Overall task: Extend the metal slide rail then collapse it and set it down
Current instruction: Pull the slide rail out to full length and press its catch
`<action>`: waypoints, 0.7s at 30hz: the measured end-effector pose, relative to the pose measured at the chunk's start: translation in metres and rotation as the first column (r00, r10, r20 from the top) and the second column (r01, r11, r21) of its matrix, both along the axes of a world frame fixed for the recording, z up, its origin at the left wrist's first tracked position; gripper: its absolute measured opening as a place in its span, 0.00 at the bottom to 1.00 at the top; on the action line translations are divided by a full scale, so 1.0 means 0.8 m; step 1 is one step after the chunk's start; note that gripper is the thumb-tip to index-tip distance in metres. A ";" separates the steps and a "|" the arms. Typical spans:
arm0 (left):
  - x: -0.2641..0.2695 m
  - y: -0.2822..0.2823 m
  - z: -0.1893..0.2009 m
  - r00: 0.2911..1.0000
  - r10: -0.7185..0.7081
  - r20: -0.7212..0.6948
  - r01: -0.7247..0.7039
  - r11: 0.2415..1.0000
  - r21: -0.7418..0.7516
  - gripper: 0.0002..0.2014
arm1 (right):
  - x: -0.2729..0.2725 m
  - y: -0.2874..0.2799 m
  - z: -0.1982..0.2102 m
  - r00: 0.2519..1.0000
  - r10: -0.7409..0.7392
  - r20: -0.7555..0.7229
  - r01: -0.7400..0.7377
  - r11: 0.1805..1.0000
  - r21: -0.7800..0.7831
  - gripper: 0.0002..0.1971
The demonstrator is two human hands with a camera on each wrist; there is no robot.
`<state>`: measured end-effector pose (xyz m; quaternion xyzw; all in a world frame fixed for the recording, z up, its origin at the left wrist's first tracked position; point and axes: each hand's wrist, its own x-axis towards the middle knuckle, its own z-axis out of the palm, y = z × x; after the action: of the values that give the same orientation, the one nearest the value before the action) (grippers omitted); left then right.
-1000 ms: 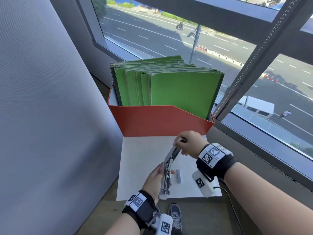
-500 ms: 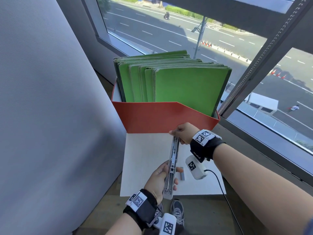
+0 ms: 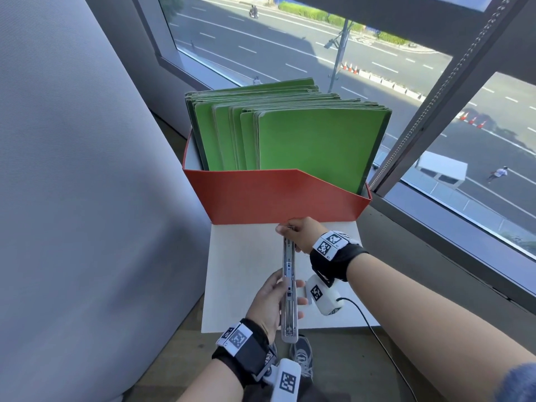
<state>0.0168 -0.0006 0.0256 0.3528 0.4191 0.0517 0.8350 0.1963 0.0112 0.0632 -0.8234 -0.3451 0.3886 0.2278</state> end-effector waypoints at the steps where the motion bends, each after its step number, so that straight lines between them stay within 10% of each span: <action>1: 0.000 0.000 -0.002 1.000 0.001 0.002 -0.001 1.000 0.006 0.12 | -0.001 -0.006 -0.002 0.999 -0.021 -0.032 0.022 1.000 0.019 0.21; 5: 0.003 0.004 -0.004 1.000 0.031 0.006 -0.031 1.000 0.002 0.11 | -0.004 -0.052 -0.036 0.974 -0.185 -0.132 0.189 0.982 0.015 0.19; 9: 0.004 0.011 -0.005 0.999 0.048 0.011 -0.048 0.999 0.002 0.12 | -0.037 -0.102 -0.088 0.999 0.009 0.053 0.001 0.983 -0.183 0.23; 21: 0.000 0.024 -0.009 0.995 0.098 0.001 -0.098 0.995 -0.031 0.10 | -0.056 -0.121 -0.111 0.994 -0.037 0.100 0.050 0.991 -0.127 0.10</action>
<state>0.0164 0.0187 0.0181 0.3187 0.4357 0.0864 0.8373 0.1515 -0.0856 -0.0254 -0.8617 -0.3118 0.3645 0.1654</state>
